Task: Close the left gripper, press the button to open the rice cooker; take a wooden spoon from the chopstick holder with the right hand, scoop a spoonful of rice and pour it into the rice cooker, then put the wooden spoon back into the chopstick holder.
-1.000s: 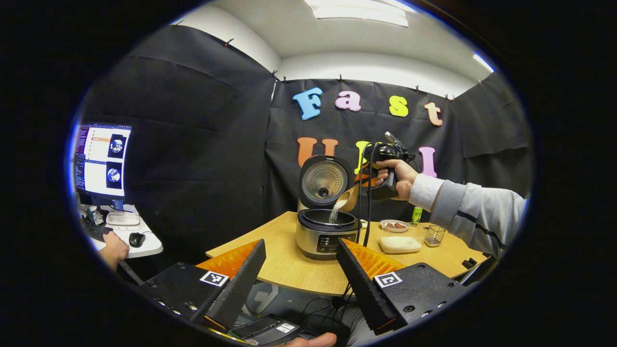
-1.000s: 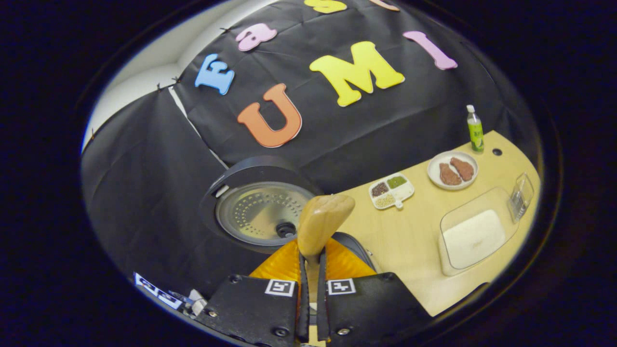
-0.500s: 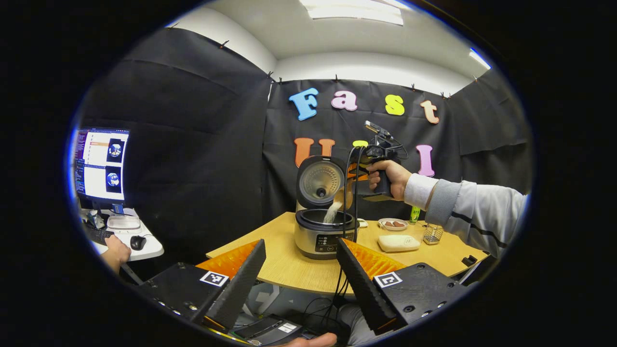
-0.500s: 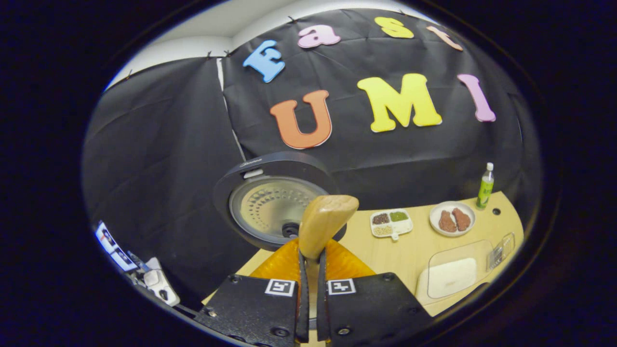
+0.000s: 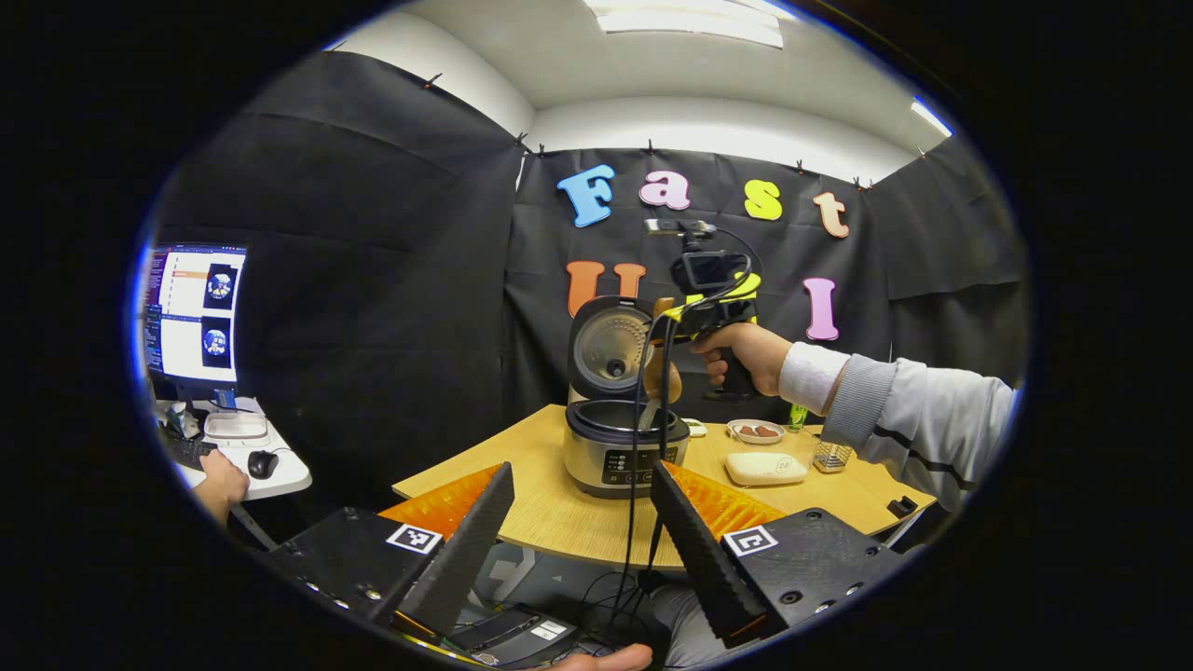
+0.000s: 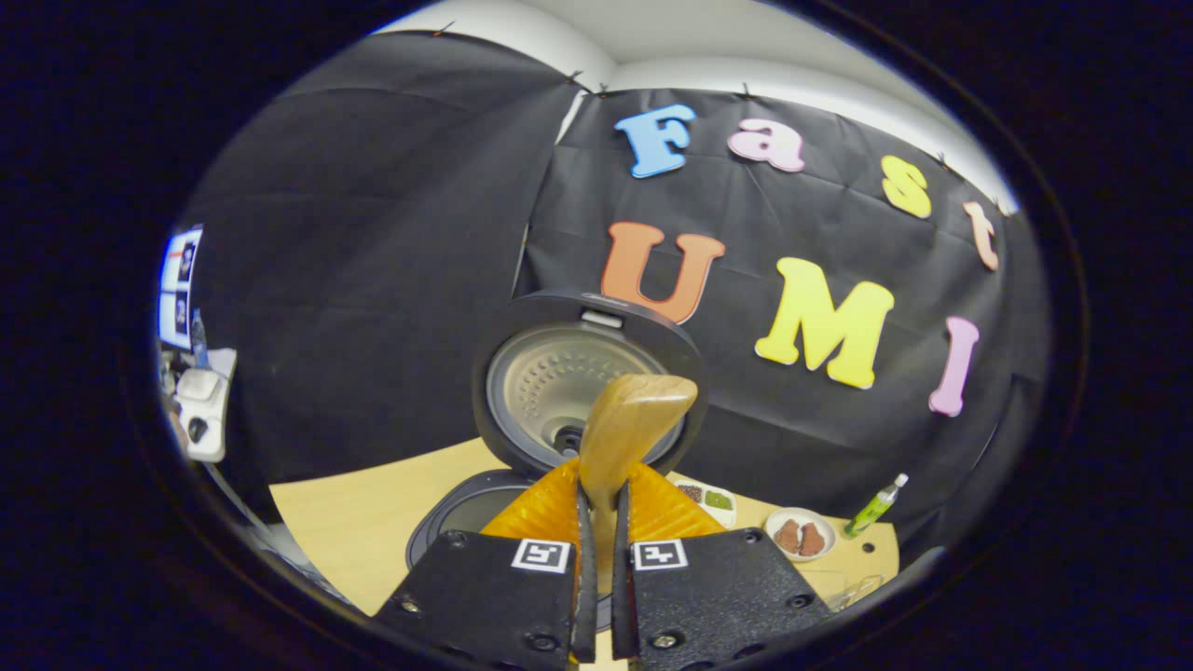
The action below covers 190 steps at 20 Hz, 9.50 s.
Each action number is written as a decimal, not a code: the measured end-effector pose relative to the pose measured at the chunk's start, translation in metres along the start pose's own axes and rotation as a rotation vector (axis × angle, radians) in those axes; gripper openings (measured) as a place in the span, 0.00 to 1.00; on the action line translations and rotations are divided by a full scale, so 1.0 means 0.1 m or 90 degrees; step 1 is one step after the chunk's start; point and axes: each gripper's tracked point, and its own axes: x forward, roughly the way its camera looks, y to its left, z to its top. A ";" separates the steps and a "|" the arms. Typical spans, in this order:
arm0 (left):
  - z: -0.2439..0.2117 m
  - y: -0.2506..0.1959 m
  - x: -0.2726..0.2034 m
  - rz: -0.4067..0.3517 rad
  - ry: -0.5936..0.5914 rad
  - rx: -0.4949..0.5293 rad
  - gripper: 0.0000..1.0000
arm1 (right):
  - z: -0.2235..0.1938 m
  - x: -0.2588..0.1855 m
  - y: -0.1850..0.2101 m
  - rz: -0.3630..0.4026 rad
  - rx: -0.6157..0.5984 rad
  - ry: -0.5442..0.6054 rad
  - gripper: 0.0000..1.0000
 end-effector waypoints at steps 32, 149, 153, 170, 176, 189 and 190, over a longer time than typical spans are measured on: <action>0.23 -0.87 0.05 -0.065 -0.032 0.035 0.94 | -0.74 -1.23 -3.48 -0.254 0.199 0.027 0.11; -0.33 -0.88 3.59 0.048 0.296 0.045 0.95 | -3.26 -2.50 -3.91 -0.226 0.437 -0.053 1.00; -0.35 -0.89 3.43 0.048 0.272 0.043 0.94 | -3.26 -2.54 -3.94 -0.236 0.415 -0.058 1.00; -0.42 -0.90 3.31 0.061 0.107 0.064 0.95 | -3.18 -2.62 -3.82 -0.236 0.382 -0.059 1.00; -0.42 -0.88 3.30 0.056 0.071 0.057 0.93 | -3.21 -2.64 -3.80 -0.246 0.374 -0.048 1.00; -0.05 -1.07 2.90 0.032 0.083 0.046 0.90 | -2.86 -2.84 -3.82 -0.285 0.316 -0.066 1.00; 0.01 -1.10 2.84 0.026 0.075 0.046 0.89 | -2.82 -2.86 -3.82 -0.289 0.316 -0.068 1.00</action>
